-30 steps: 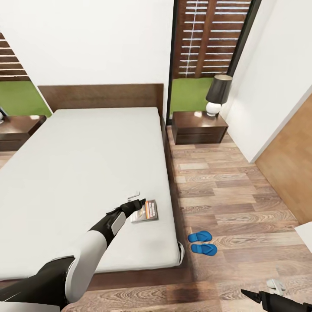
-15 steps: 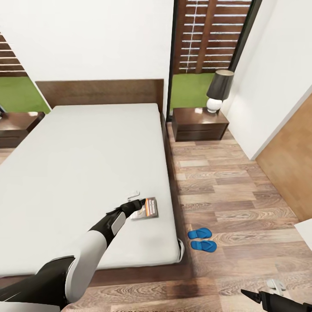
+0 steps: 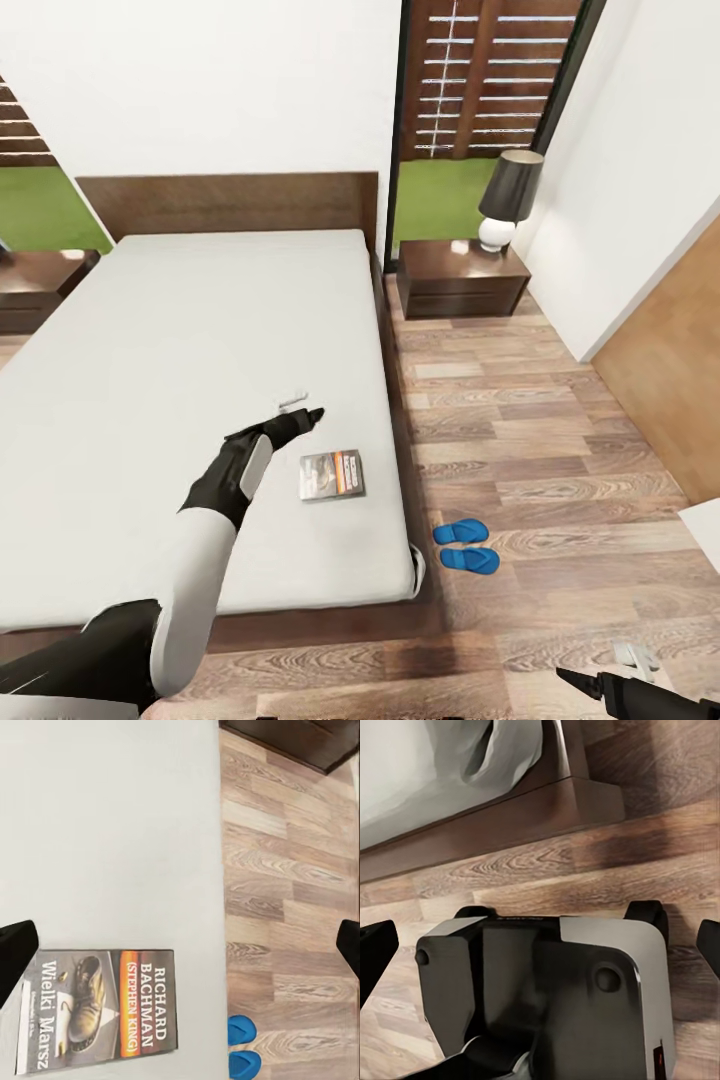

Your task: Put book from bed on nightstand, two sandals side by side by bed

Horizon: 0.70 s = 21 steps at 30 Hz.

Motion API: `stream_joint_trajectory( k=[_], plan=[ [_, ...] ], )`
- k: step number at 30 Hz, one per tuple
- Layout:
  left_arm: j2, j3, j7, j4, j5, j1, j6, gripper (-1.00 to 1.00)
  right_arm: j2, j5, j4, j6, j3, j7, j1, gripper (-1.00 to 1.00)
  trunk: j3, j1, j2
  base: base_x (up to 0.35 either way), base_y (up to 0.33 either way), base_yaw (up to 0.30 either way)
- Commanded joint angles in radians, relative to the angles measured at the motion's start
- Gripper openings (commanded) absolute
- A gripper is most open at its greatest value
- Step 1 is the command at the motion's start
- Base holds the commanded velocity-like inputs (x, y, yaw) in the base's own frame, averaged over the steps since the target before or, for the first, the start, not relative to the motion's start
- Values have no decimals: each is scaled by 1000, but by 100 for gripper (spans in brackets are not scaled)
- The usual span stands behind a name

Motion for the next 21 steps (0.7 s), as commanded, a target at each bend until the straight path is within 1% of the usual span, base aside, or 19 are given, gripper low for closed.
stream_joint_trajectory(
  k=[1, 2, 4, 5, 7, 8, 10, 11, 12, 14, 18, 21],
  plan=[
    [-1, 6, -4, -20, 6, -5, 19, 100, 0, -5, 0, 10, -1, 4, 0, 100, -3, 1, -2, 0, 0, 0],
    [-1, 6, -2, -46, 10, -20, 34, 100, 0, -5, 0, 10, -1, 4, 0, 100, -5, 1, -2, 0, 0, 0],
    [-1, 6, 1, -62, 18, -40, 47, 100, 1, -5, 0, 9, -1, 4, 0, 100, -8, 1, -2, 0, 0, 0],
    [-1, 6, 3, -72, 30, -58, 59, 100, 0, -5, 0, 9, -1, 4, 0, 100, -10, 1, -2, 0, 0, 0],
    [-1, 6, 4, -78, 44, -72, 73, 100, 1, -5, 0, 9, -1, 4, 0, 100, -13, 1, -2, 0, 0, 0],
    [-1, 6, 5, -82, 59, -80, 92, 100, 0, -5, 0, 9, -1, 4, 0, 100, -14, 1, -2, 0, 0, 0],
    [-1, 6, 6, -85, 70, -86, 109, 100, 0, -5, 0, 9, -1, 4, 0, 100, -18, 1, -2, 0, 0, 0],
    [-1, 6, 6, -85, 80, -91, 128, 100, 0, -5, 0, 9, -1, 4, 0, 100, -19, 1, -2, 0, 0, 0],
    [-1, 5, 6, -84, 82, -92, 132, 100, 0, -5, 0, 9, -1, 4, 0, 100, -21, 1, -2, 0, 0, 0],
    [-1, 3, 7, -76, 86, -94, 140, 100, 1, -5, 0, 9, -1, 4, 0, 100, -24, 1, -2, 0, 0, 0],
    [-1, -8, 9, -1, 86, -96, 143, 100, 1, -5, 0, 10, -1, 4, 0, 100, -30, 1, -2, 0, 0, 0],
    [-1, -12, 10, 31, 85, -96, 143, 100, 1, -5, 0, 9, -1, 4, 0, 100, -35, 1, -2, 0, 0, 0]
  ],
)
